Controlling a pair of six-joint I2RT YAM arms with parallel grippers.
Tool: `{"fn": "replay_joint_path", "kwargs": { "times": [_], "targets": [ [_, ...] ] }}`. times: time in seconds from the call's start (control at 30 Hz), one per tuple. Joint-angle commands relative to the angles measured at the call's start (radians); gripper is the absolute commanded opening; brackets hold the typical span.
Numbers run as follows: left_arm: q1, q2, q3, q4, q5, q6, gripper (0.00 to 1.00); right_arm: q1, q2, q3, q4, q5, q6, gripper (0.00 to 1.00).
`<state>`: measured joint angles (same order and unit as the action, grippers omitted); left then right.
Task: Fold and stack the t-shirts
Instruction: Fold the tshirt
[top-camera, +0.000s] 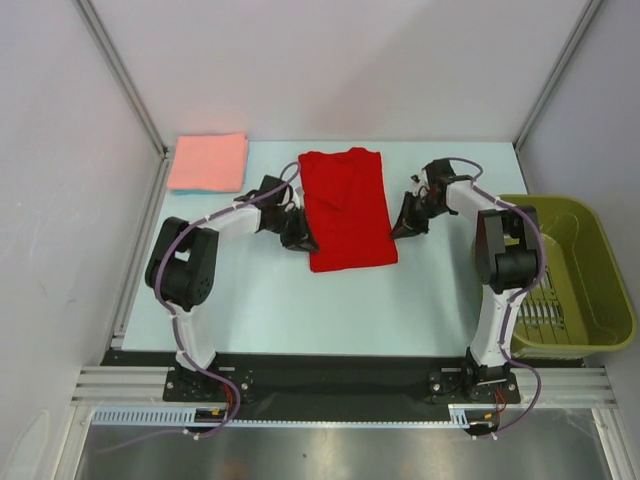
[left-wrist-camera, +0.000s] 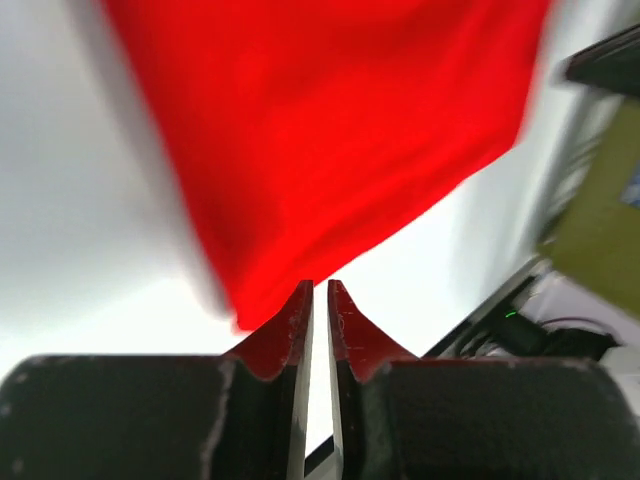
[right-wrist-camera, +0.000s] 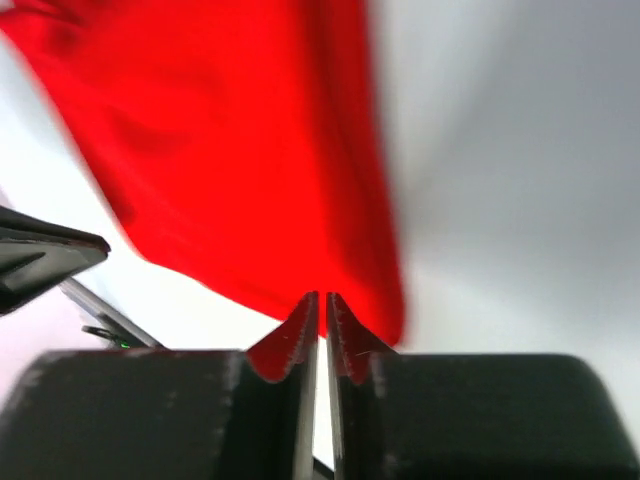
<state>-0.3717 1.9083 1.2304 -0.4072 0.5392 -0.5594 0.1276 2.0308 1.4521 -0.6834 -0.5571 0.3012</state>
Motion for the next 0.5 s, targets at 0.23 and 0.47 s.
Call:
{"fn": "replay_joint_path", "kwargs": {
  "times": [0.23,0.47],
  "targets": [
    [0.050,0.279,0.271,0.381,0.264,-0.274,0.14,0.141,0.202,0.316,0.341,-0.236,0.369,0.19],
    [0.071,0.363,0.282,0.495,0.245,-0.355,0.12,0.185,0.345,0.329,0.631,-0.299,0.602,0.12]
  ]
}}
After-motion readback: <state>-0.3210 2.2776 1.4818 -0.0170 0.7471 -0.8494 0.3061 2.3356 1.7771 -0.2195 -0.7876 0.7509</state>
